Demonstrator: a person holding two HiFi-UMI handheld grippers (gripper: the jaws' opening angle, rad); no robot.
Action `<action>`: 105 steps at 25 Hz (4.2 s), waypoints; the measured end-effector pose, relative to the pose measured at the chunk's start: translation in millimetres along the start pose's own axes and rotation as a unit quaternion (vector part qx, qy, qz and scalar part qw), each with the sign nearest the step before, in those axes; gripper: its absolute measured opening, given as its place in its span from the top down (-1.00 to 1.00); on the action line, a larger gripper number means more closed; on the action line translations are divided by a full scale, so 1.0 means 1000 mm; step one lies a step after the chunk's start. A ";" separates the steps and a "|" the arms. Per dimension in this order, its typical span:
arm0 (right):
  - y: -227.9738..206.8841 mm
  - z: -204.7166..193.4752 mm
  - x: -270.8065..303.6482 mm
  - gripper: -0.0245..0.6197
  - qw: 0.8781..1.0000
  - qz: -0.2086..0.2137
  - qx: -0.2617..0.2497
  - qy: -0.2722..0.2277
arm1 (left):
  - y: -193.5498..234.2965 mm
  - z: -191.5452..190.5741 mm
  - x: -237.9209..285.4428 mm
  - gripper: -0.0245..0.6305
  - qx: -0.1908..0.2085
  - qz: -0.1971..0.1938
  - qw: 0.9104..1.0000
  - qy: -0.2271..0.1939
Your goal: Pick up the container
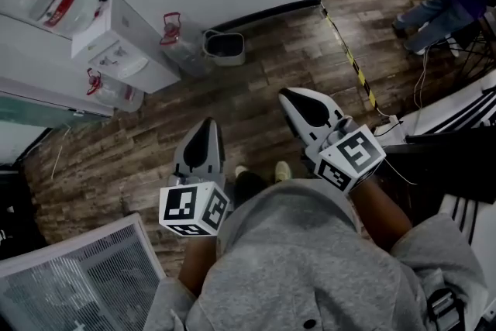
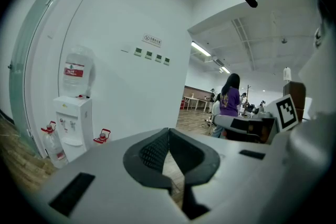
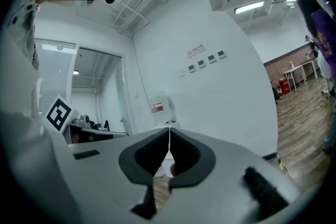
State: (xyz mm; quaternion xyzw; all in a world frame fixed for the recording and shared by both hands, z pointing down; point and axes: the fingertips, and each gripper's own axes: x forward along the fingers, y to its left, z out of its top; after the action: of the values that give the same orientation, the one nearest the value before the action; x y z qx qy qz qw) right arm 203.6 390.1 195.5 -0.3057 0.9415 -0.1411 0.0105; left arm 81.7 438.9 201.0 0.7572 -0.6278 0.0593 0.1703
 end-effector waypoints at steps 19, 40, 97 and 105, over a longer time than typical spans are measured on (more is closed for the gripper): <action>-0.011 -0.009 0.024 0.85 1.000 -0.001 -0.003 0.004 | 0.018 -0.003 0.029 0.88 0.020 -0.013 1.000 0.009; -0.073 0.018 0.176 0.84 0.998 -0.033 -0.050 0.037 | 0.143 0.028 0.135 0.88 0.029 0.032 0.998 0.052; -0.134 0.036 0.360 0.84 0.993 -0.082 -0.073 0.048 | 0.275 0.084 0.267 0.88 0.035 -0.024 0.997 0.061; -0.177 0.046 0.400 0.84 0.993 -0.079 -0.072 0.056 | 0.292 0.098 0.319 0.88 0.033 -0.020 0.997 0.069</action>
State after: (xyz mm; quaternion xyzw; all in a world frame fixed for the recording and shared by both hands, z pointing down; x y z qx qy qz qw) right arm -15.1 9.7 225.6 -0.3703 0.9214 -0.0902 -0.0757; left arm -148.2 64.8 260.0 0.7691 -0.5969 0.1286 0.1891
